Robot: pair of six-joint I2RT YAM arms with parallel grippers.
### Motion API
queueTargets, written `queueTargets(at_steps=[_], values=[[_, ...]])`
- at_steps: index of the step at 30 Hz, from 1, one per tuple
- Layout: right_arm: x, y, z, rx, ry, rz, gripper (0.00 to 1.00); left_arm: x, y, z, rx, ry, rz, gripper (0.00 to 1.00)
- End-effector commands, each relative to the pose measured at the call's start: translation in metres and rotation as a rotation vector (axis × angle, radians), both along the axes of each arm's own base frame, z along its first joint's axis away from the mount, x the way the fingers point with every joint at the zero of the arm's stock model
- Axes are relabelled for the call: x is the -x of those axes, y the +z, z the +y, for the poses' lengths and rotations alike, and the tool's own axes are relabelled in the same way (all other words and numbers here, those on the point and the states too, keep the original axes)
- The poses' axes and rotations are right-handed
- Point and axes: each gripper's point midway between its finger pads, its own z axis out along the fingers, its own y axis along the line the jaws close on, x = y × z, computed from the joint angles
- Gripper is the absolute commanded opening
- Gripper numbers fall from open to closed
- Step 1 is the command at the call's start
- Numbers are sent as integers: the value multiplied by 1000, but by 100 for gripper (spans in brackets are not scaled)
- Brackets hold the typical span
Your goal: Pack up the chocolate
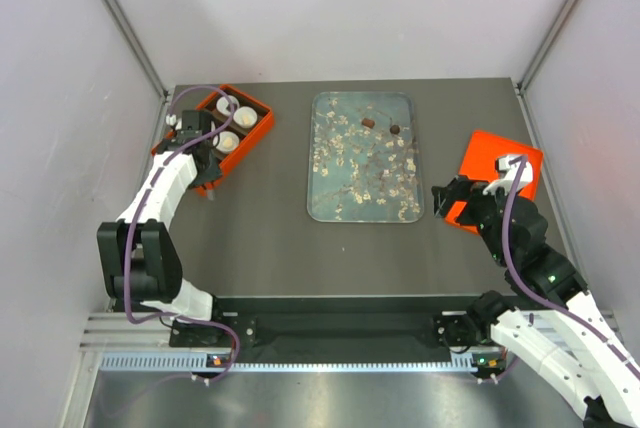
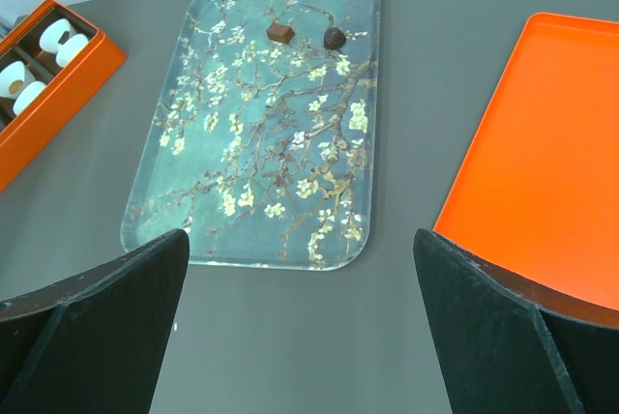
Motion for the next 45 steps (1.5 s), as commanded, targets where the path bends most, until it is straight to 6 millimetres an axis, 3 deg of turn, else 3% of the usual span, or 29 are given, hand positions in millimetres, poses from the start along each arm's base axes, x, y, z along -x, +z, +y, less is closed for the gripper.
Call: queueTargets(at_steps=[1, 12, 17, 19, 23, 24, 28, 31, 36, 42, 45], values=[[-2, 14, 0, -24, -10, -50, 100, -11, 5, 4, -19, 9, -49, 44], [-2, 15, 1, -27, -7, -50, 100, -11, 12, 8, -37, 18, -56, 48], [-2, 16, 2, -28, -3, -48, 100, -14, 39, 4, -18, 1, -107, 48], [-2, 16, 3, -32, 3, -42, 100, -19, 61, 0, -4, -13, -163, 48], [-2, 17, 7, -44, 14, -37, 99, -24, 97, -21, 79, -119, -259, 48], [-3, 14, 8, -39, 16, -26, 100, -27, 109, -37, 143, -190, -300, 48], [-7, 11, 10, -34, 14, -7, 100, -27, 127, -84, 209, -343, -361, 48], [-7, 12, 13, -35, 22, 2, 100, -22, 126, -111, 234, -405, -367, 49], [-4, 14, 10, -40, 12, 6, 100, -10, 95, -143, 307, -483, -346, 51], [1, 16, 7, -40, 15, 9, 100, 2, 49, -164, 432, -489, -272, 50], [2, 18, 6, -35, 13, 9, 100, 5, 31, -164, 422, -470, -248, 51]])
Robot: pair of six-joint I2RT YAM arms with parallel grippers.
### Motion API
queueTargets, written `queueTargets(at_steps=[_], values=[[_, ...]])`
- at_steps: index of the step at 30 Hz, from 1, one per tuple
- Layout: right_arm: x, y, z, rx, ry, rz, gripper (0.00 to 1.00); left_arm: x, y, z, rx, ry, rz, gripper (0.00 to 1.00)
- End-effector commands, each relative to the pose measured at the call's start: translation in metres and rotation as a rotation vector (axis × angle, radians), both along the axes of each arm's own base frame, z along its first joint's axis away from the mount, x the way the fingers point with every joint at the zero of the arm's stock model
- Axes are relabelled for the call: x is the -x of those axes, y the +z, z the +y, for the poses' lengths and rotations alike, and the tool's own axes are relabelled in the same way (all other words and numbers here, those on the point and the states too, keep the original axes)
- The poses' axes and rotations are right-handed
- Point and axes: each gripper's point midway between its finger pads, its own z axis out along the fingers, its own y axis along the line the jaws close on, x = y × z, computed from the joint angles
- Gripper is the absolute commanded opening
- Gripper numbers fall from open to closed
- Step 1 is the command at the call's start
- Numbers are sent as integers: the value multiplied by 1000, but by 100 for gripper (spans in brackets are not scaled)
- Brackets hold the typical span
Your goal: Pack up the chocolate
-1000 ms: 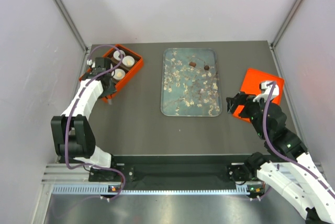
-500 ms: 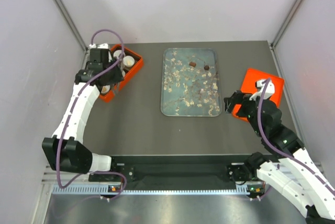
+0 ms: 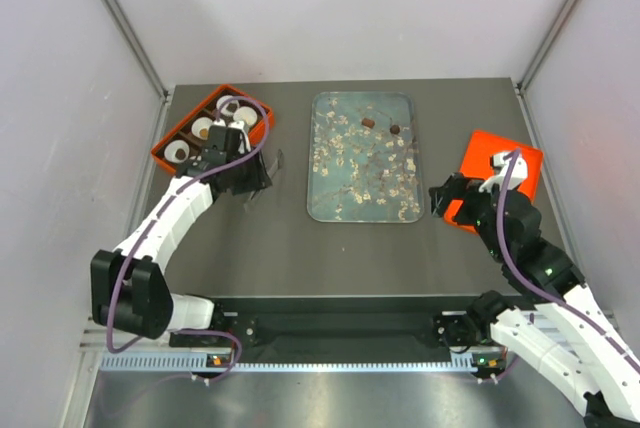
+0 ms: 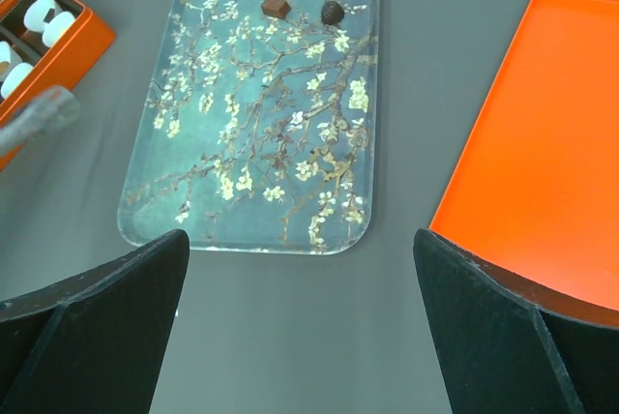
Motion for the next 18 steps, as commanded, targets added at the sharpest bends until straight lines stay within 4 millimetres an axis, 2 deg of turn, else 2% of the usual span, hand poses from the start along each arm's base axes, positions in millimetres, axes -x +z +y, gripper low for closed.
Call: queueTargets(at_steps=[1, 8, 16, 18], values=[[3, 27, 2, -39, 11, -54, 100, -15, 5, -13, 60, -3, -72, 51], [2, 20, 3, -31, 14, -38, 100, -4, -37, -3, -48, 21, 1, 55], [-2, 16, 7, -32, 18, -37, 100, 3, -86, -8, -104, 35, 107, 62], [-2, 17, 6, -32, 18, -42, 100, 4, -92, -9, -112, 37, 119, 63]])
